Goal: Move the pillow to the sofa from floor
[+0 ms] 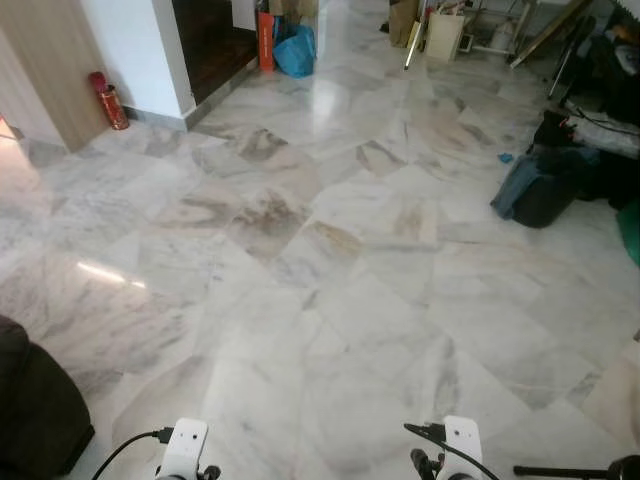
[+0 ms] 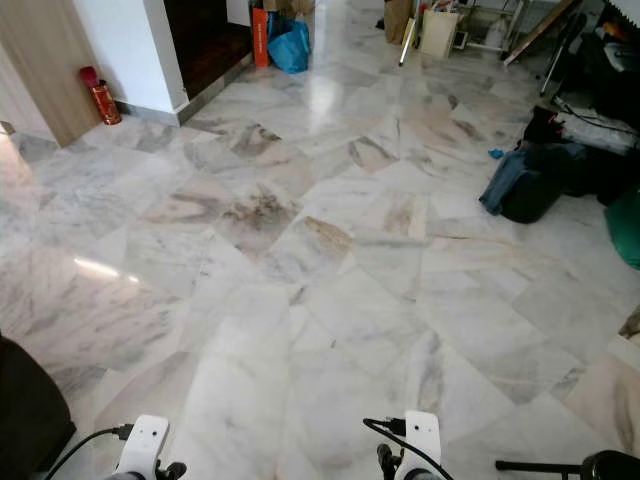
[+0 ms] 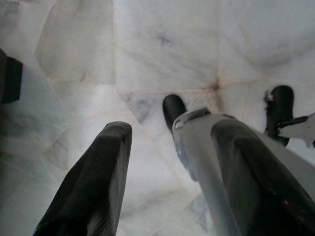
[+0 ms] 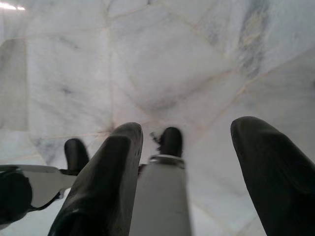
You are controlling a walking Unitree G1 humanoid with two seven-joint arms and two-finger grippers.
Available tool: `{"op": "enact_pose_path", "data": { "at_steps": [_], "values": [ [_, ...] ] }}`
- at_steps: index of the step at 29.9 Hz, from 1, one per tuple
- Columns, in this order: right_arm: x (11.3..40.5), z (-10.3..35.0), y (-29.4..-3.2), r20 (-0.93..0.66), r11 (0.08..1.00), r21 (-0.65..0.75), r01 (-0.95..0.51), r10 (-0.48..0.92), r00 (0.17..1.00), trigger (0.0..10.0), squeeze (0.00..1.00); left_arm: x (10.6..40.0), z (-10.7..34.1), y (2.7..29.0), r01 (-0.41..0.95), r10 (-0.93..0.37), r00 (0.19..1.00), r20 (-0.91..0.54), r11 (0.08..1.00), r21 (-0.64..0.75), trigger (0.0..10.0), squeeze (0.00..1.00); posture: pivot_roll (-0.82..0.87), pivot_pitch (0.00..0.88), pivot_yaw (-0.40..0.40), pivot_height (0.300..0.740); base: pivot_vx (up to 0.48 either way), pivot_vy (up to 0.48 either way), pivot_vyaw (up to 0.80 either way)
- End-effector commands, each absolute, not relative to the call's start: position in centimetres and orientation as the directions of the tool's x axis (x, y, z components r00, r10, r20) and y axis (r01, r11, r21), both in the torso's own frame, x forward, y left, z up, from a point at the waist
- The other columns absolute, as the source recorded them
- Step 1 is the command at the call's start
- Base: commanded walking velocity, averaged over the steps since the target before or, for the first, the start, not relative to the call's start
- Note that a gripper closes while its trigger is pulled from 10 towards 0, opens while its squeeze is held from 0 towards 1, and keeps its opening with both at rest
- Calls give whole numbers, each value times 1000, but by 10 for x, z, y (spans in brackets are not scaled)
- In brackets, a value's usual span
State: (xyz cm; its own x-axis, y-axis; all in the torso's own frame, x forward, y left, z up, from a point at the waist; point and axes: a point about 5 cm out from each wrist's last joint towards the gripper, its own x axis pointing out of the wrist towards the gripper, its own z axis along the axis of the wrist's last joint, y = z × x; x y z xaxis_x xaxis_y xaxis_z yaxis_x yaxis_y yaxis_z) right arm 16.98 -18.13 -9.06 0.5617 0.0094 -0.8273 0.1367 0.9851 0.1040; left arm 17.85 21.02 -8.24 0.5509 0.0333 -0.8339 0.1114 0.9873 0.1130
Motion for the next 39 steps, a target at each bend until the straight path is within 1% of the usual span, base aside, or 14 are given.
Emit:
{"op": "enact_pose_path", "data": {
  "at_steps": [1, 39],
  "values": [
    [167, -92, -181, -834, 982, 110, 153, 8, 551, 10000, 0, 177, -83, 211, 111, 34, 539, -841, 988, 110, 10000, 0, 79, 22, -36, 740, -292, 0, 0],
    [166, -93, -181, -836, 981, 108, 158, 4, 549, 10000, 0, 176, -83, 212, 114, 29, 535, -844, 988, 106, 10000, 0, 82, 38, -37, 740, -297, 0, 0]
  ]
}}
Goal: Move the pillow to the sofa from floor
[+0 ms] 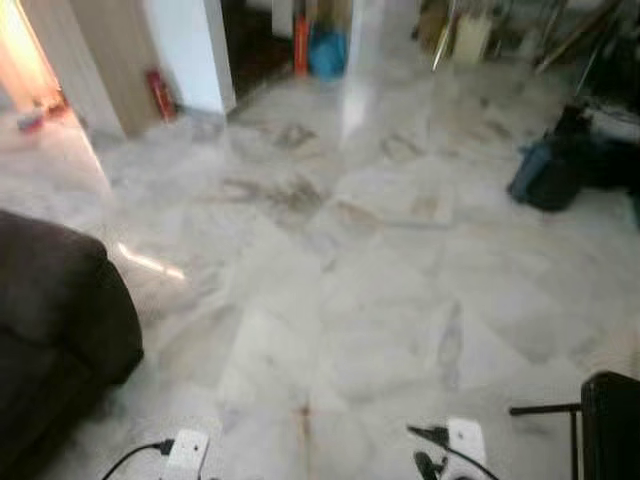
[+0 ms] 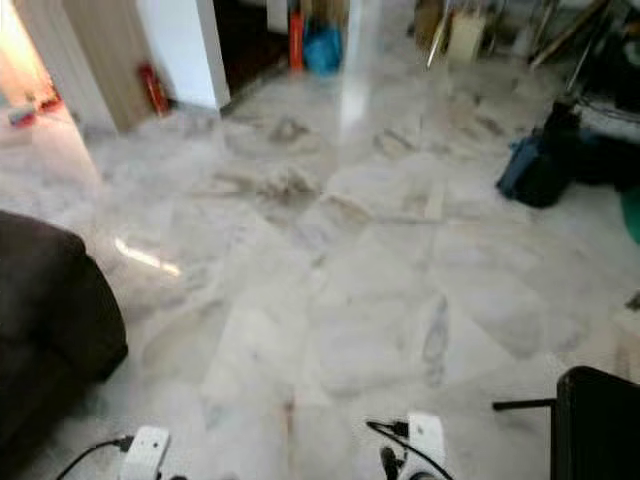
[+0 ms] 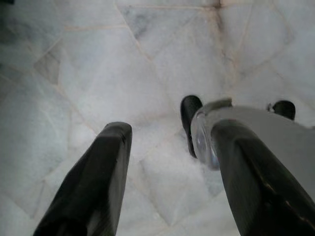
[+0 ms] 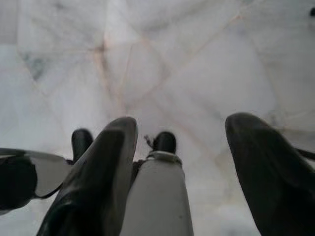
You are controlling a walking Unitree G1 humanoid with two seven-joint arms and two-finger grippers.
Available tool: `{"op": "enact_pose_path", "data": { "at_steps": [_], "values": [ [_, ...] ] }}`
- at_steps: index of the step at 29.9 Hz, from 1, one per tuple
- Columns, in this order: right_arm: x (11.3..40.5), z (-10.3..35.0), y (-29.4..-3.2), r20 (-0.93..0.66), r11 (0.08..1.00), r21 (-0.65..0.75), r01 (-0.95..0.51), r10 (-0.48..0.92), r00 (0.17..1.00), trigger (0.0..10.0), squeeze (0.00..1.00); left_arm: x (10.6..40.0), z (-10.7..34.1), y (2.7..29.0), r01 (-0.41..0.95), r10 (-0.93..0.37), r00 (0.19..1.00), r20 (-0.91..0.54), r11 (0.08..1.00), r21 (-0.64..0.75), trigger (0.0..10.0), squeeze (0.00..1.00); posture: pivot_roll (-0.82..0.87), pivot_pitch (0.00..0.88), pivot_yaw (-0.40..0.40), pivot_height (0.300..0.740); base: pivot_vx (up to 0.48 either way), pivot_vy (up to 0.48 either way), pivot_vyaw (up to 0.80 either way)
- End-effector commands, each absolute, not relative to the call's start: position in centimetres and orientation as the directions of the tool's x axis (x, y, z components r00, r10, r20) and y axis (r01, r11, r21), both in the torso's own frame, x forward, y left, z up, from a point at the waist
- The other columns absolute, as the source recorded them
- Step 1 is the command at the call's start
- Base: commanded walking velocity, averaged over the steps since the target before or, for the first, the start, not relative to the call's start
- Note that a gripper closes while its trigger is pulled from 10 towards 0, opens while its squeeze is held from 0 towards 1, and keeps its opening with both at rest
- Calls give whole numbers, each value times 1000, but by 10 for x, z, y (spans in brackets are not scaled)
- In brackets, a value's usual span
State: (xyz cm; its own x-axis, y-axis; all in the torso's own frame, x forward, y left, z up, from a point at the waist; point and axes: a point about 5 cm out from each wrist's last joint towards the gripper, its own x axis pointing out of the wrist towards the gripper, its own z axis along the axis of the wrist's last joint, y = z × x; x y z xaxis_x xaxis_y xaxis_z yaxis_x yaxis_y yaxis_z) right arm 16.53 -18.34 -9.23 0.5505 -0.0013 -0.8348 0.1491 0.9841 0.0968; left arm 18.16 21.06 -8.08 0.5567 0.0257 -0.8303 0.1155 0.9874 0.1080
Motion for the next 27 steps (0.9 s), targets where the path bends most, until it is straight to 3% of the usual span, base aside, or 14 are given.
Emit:
{"op": "enact_pose_path", "data": {
  "at_steps": [1, 16, 27],
  "values": [
    [166, -93, -180, -836, 981, 109, 158, 5, 549, 10000, 0, 176, -83, 212, 115, 28, 535, -844, 988, 106, 10000, 0, 83, 38, -36, 740, -300, 0, 0],
    [166, -93, -180, -836, 980, 118, 157, 12, 549, 10000, 0, 176, -83, 213, 119, 28, 535, -844, 987, 108, 10000, 0, 81, 41, -34, 740, -299, 0, 0],
    [165, -93, -181, -836, 981, 116, 154, 13, 548, 10000, 0, 176, -84, 213, 127, 40, 528, -848, 984, 125, 10000, 0, 81, 43, -39, 740, 0, 0, 0]
  ]
}}
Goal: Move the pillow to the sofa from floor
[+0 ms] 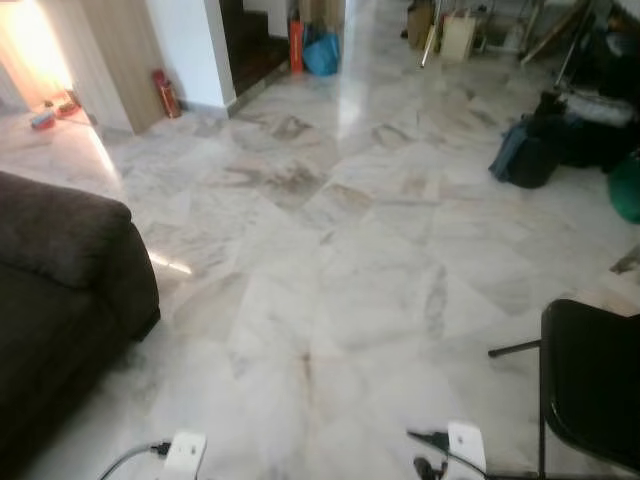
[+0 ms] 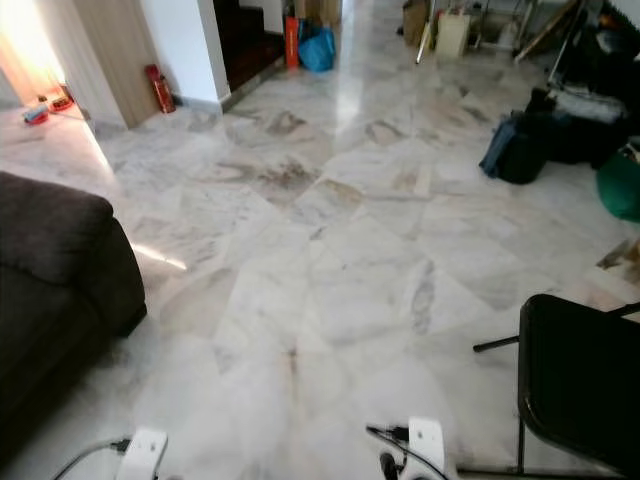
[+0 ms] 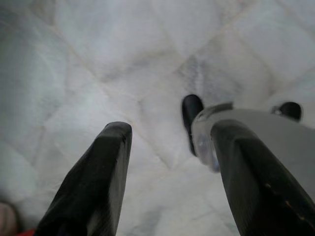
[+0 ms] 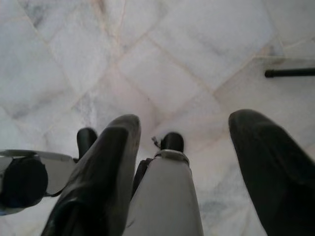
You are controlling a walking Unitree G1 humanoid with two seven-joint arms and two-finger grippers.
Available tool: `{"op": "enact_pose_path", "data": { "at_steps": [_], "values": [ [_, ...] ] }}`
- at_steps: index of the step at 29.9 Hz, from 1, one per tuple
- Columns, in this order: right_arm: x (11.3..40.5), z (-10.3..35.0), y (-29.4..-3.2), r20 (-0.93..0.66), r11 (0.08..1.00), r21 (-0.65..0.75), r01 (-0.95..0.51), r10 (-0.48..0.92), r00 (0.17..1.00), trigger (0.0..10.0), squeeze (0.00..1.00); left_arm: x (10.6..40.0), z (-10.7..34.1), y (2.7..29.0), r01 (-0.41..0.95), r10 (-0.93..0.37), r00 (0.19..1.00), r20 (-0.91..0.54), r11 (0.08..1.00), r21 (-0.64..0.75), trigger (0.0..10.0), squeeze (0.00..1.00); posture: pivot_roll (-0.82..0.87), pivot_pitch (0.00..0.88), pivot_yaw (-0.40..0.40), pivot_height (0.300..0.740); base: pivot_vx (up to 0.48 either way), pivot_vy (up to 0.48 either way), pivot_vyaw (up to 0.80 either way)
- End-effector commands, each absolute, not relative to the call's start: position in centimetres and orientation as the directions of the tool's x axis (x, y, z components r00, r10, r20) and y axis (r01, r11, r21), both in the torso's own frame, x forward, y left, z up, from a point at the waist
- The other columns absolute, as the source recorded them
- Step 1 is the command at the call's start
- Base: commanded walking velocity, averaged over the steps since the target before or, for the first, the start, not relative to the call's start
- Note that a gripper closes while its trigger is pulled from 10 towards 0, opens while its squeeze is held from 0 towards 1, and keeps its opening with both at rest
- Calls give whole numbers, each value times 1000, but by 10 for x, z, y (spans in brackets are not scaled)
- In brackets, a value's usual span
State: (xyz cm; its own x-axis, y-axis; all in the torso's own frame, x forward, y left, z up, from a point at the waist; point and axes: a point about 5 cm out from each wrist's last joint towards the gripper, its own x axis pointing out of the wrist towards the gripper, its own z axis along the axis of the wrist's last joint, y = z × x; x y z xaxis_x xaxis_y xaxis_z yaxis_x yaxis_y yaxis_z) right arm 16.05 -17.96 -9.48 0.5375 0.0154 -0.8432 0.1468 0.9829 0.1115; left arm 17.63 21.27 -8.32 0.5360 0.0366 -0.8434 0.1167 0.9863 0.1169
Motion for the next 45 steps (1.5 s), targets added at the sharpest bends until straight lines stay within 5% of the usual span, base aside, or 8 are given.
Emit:
{"op": "enact_pose_path", "data": {
  "at_steps": [1, 7, 45],
  "values": [
    [165, -93, -181, -836, 981, 116, 154, 13, 549, 10000, 0, 176, -84, 213, 127, 40, 528, -848, 984, 126, 10000, 0, 81, 43, -39, 740, 0, 0, 0],
    [166, -92, -180, -833, 983, 126, 133, 32, 553, 10000, 0, 175, -84, 213, 124, 41, 527, -849, 984, 124, 10000, 0, 82, 44, -38, 740, 0, 0, 99],
    [159, -95, -178, -837, 985, 124, 117, 41, 546, 10000, 0, 168, -86, 218, 112, 85, 517, -852, 980, 166, 10000, 0, 118, 70, -35, 740, 0, 0, 800]
  ]
}}
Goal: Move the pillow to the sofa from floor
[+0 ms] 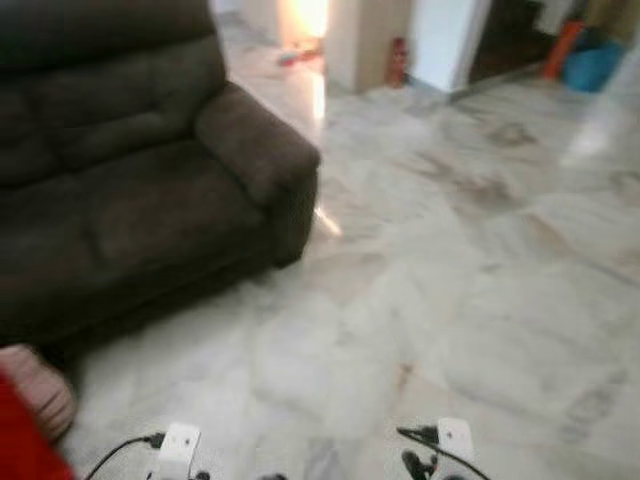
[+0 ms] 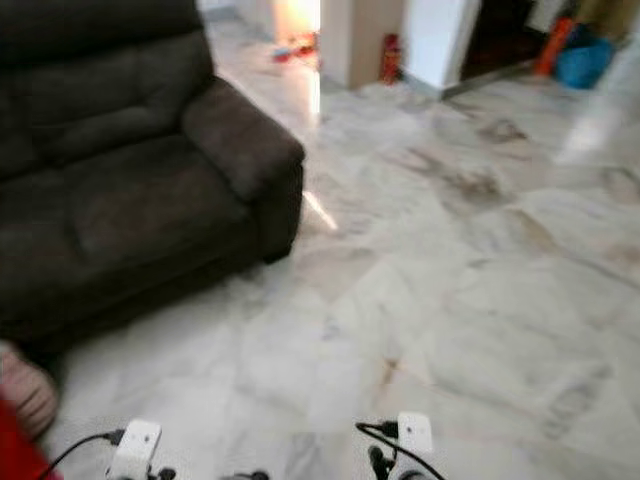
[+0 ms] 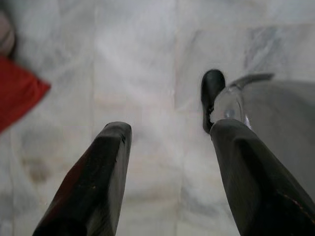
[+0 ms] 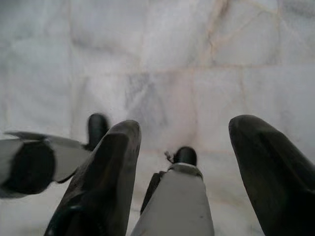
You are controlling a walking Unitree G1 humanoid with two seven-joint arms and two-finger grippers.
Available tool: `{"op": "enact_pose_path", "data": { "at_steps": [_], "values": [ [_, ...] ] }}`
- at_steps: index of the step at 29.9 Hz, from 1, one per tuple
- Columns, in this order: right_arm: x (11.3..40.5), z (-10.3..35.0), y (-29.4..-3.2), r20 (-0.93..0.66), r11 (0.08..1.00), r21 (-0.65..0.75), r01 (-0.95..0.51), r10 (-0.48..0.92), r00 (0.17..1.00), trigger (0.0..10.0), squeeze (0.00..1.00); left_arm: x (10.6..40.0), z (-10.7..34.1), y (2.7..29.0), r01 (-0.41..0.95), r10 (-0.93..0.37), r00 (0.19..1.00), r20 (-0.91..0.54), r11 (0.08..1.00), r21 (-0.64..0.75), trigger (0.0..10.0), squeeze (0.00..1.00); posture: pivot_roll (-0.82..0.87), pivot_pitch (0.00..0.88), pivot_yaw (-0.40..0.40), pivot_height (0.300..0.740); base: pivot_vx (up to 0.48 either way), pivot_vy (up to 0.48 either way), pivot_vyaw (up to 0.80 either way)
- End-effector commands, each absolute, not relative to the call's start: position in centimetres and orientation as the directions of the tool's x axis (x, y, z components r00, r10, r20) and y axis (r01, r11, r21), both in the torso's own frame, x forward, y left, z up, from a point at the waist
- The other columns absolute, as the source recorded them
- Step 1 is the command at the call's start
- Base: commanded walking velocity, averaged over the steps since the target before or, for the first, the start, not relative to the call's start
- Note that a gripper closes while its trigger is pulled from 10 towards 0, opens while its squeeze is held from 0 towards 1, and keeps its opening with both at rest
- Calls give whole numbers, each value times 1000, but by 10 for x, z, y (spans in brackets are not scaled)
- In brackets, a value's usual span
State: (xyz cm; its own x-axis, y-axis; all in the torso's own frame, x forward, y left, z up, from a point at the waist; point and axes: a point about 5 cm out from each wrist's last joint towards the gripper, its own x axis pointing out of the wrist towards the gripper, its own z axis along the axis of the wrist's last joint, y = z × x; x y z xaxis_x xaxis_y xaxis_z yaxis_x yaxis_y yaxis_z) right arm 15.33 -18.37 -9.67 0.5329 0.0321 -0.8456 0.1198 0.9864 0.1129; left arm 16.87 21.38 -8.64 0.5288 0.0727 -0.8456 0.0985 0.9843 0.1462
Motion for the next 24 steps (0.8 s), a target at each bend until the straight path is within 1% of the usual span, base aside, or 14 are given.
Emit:
{"op": "enact_pose_path", "data": {
  "at_steps": [1, 13, 21, 22, 24],
  "values": [
    [160, -95, -178, -837, 985, 124, 117, 41, 546, 10000, 0, 169, -86, 218, 111, 86, 521, -849, 980, 167, 10000, 0, 120, 70, -35, 740, 0, 0, 800],
    [165, -93, -177, -833, 982, 127, 142, 28, 552, 10000, 0, 175, -83, 218, 130, 87, 525, -846, 975, 181, 10000, 0, 94, 54, -4, 740, 0, 0, 800],
    [167, -92, -176, -833, 981, 128, 148, 26, 552, 10000, 0, 178, -82, 219, 140, 89, 534, -841, 971, 192, 10000, 0, 89, 45, 3, 740, 0, 0, 800],
    [167, -92, -176, -835, 981, 126, 149, 24, 550, 10000, 0, 178, -81, 219, 140, 91, 535, -840, 971, 194, 10000, 0, 89, 37, 5, 740, 0, 0, 613],
    [167, -93, -175, -837, 980, 125, 157, 19, 547, 10000, 0, 178, -81, 220, 140, 93, 535, -840, 970, 197, 10000, 0, 90, 31, 5, 740, 0, 0, 0]
  ]
}}
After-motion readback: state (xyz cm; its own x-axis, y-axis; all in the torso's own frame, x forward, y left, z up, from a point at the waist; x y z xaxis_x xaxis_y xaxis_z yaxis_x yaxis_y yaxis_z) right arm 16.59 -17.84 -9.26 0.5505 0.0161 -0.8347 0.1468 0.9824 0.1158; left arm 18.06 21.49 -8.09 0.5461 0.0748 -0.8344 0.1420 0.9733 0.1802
